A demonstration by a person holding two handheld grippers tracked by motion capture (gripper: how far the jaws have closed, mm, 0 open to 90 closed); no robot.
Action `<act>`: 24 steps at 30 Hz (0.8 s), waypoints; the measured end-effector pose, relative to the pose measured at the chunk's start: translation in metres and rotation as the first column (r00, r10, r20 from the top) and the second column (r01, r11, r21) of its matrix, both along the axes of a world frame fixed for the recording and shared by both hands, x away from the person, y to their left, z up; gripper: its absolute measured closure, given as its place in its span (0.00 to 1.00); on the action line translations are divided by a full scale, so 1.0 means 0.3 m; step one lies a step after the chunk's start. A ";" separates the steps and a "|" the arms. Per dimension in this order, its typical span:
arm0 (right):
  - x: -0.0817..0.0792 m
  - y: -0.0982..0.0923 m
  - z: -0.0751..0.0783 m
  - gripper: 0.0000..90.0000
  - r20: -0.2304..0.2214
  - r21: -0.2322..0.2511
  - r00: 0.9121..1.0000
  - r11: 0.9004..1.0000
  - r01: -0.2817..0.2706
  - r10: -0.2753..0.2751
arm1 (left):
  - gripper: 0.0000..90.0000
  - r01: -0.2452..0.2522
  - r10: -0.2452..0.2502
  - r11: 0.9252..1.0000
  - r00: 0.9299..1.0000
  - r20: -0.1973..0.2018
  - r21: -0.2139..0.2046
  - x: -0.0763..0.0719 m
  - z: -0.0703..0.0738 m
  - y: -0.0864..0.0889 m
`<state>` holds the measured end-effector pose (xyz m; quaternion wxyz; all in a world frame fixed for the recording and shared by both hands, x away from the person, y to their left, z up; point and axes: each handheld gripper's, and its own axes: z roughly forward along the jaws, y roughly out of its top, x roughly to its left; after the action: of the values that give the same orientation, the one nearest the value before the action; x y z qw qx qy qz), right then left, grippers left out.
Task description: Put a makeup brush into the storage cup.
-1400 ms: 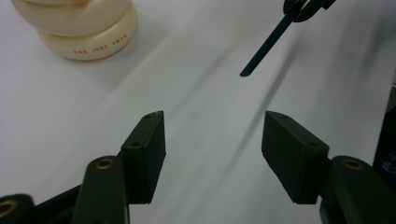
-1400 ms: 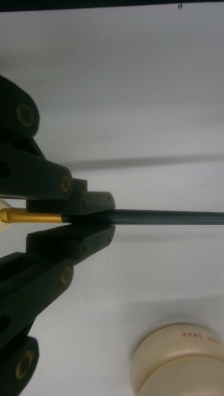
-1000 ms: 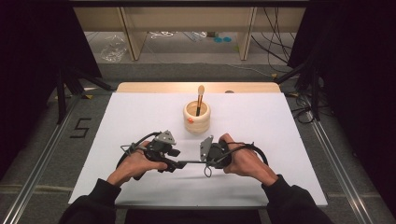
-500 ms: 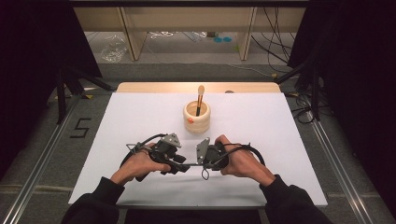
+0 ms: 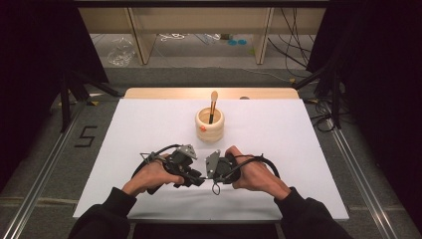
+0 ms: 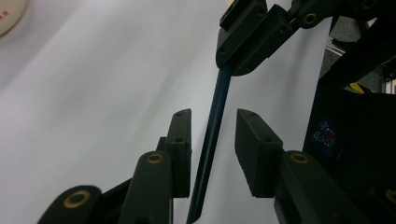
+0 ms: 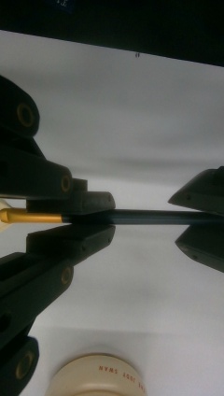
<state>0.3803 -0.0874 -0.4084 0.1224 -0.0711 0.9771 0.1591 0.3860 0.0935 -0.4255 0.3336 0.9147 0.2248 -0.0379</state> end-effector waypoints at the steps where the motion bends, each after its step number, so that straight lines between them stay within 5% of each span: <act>1: 0.000 0.002 0.000 0.92 0.005 -0.001 1.000 1.000 -0.010 0.010 | 0.75 -0.001 0.001 1.000 1.000 -0.001 0.002 0.000 -0.001 -0.003; 11: -0.008 0.016 0.000 0.92 0.015 -0.005 0.999 1.000 -0.028 0.028 | 0.80 -0.007 0.006 1.000 1.000 -0.021 -0.011 -0.001 -0.010 -0.008; 13: -0.010 0.018 0.000 0.92 0.017 -0.008 0.999 1.000 -0.030 0.030 | 0.81 0.049 -0.048 0.998 0.999 -0.004 0.040 0.011 -0.003 0.002; 24: -0.015 0.027 -0.001 0.92 0.020 -0.007 0.999 1.000 -0.027 0.027 | 0.86 0.062 -0.061 0.997 0.998 -0.018 0.043 0.013 -0.011 0.002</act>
<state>0.3759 -0.0792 -0.4088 0.1299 -0.0864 0.9752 0.1569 0.3900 0.0941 -0.4288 0.3105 0.9279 0.2002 -0.0507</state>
